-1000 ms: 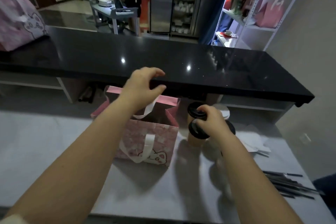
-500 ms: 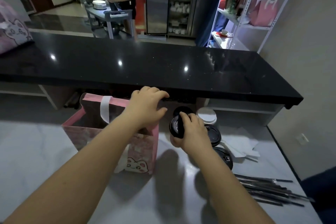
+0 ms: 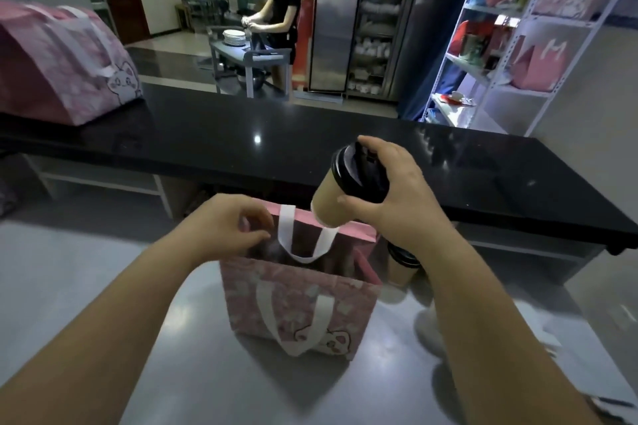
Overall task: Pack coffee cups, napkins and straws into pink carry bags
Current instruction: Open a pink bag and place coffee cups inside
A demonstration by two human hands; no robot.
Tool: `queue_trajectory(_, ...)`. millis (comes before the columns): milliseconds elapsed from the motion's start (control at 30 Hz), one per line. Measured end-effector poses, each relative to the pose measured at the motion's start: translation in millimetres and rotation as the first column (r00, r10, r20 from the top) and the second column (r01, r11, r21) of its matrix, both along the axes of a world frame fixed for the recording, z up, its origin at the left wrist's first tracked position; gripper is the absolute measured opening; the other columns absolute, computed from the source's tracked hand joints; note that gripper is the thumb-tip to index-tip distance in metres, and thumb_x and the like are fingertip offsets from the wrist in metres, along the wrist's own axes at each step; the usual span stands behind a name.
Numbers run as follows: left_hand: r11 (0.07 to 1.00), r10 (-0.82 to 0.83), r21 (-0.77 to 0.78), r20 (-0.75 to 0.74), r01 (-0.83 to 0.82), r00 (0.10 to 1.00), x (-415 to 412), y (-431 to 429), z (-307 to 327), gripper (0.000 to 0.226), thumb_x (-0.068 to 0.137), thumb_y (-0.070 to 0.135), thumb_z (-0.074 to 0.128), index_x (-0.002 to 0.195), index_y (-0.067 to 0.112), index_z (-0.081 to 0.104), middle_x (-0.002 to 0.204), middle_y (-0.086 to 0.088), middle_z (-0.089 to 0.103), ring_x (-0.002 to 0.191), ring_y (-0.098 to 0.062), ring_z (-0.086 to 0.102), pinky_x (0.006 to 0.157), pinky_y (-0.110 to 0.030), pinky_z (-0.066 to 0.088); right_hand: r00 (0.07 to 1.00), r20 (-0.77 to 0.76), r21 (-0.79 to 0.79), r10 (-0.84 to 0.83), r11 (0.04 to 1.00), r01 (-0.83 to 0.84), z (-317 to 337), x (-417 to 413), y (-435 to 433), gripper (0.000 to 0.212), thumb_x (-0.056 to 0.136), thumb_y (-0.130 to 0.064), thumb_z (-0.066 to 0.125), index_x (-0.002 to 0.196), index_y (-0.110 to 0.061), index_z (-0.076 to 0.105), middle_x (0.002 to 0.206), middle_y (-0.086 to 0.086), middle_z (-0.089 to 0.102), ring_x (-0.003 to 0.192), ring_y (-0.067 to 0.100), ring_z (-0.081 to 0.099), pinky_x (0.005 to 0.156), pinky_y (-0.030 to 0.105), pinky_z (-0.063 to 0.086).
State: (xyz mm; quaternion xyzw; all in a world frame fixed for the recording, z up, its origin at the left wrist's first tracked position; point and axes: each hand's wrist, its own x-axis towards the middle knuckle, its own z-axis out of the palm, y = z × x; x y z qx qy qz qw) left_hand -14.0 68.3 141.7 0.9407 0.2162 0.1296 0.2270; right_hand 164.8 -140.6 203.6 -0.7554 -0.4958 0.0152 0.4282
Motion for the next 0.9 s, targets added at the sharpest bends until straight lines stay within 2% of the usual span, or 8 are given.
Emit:
queue_trajectory(100,0.997,-0.074,-0.013,-0.094,0.073,0.993,-0.1,16.2,-8.6,0.025,0.077,0.034,0.076,0.098,0.044,0.068,0.097,0.021,0.062,0.093,-0.002,0.058,0.085,-0.036,0.056,0.997,-0.041,-0.03,0.06,0.998,-0.061,-3.7,-26.4,20.6,0.078,0.073,-0.035,0.077,0.137,-0.05,0.035,0.125,-0.027,0.036,0.123,0.004,0.035,0.094,0.015,0.031)
queue_trajectory(200,0.983,-0.178,-0.078,-0.15,0.168,0.973,4.3,27.9,-12.6,0.059,0.07,0.041,0.078,0.122,0.053,0.054,0.122,0.022,0.054,0.115,-0.012,0.052,0.095,-0.042,0.05,0.999,0.006,-0.154,0.036,0.987,-0.035,-20.5,-46.4,39.5,0.076,0.076,-0.036,0.075,0.139,-0.05,0.034,0.129,-0.018,0.035,0.123,0.006,0.03,0.097,0.023,0.033)
queue_trajectory(300,0.96,-0.277,-0.087,-0.188,0.265,0.942,9.9,36.6,-21.9,0.098,0.062,0.051,0.076,0.144,0.056,0.022,0.155,0.022,0.024,0.15,-0.019,0.002,0.115,-0.054,0.025,0.996,0.088,-0.201,-0.021,0.979,0.038,-44.4,-64.2,49.6,0.073,0.075,-0.043,0.071,0.14,-0.046,0.036,0.126,-0.018,0.032,0.115,0.001,0.025,0.087,0.012,0.027)
queue_trajectory(367,0.953,-0.302,-0.096,-0.22,0.287,0.928,13.7,40.1,-30.9,0.117,0.061,0.056,0.077,0.15,0.05,0.002,0.161,0.02,-0.003,0.145,-0.013,-0.024,0.119,-0.057,0.012,0.988,0.138,-0.184,-0.067,0.979,0.092,-60.2,-74.8,52.6,0.072,0.071,-0.05,0.067,0.138,-0.045,0.038,0.12,-0.021,0.031,0.112,-0.001,0.025,0.084,0.008,0.027)
queue_trajectory(500,0.943,-0.329,-0.057,-0.281,0.326,0.902,19.3,42.3,-44.6,0.138,0.052,0.071,0.073,0.149,0.037,-0.02,0.155,0.019,-0.029,0.13,-0.011,-0.048,0.117,-0.05,-0.007,0.974,0.177,-0.272,-0.143,0.944,0.188,-88.4,-86.5,53.0,0.075,0.068,-0.054,0.069,0.136,-0.043,0.038,0.116,-0.018,0.034,0.11,0.005,0.03,0.088,0.017,0.033)
queue_trajectory(633,0.927,-0.359,-0.013,-0.327,0.375,0.874,18.2,45.8,-49.5,0.145,0.054,0.069,0.078,0.145,0.034,-0.03,0.149,0.016,-0.042,0.126,-0.013,-0.053,0.114,-0.05,-0.013,0.974,0.111,-0.513,-0.196,0.829,0.225,-106.4,-84.7,45.8,0.077,0.069,-0.052,0.07,0.136,-0.048,0.033,0.121,-0.015,0.038,0.108,0.01,0.034,0.088,0.025,0.042)
queue_trajectory(800,0.877,-0.436,0.047,-0.343,0.479,0.832,0.4,38.5,-46.8,0.149,0.056,0.067,0.079,0.141,0.033,-0.038,0.14,0.015,-0.053,0.121,-0.007,-0.057,0.108,-0.044,-0.023,0.974,0.152,-0.795,-0.17,0.564,0.223,-115.0,-70.9,60.5,0.08,0.073,-0.041,0.073,0.142,-0.039,0.032,0.128,0.004,0.042,0.115,0.029,0.043,0.094,0.039,0.045)
queue_trajectory(900,0.853,-0.452,0.113,-0.329,0.51,0.829,-13.5,34.5,-45.7,0.15,0.053,0.072,0.076,0.141,0.032,-0.039,0.134,0.014,-0.058,0.121,-0.007,-0.056,0.102,-0.039,-0.03,0.979,0.114,-0.8,-0.168,0.569,0.191,-118.8,-61.0,84.1,0.081,0.076,-0.028,0.072,0.145,-0.037,0.032,0.135,0.01,0.043,0.12,0.032,0.042,0.098,0.042,0.042)
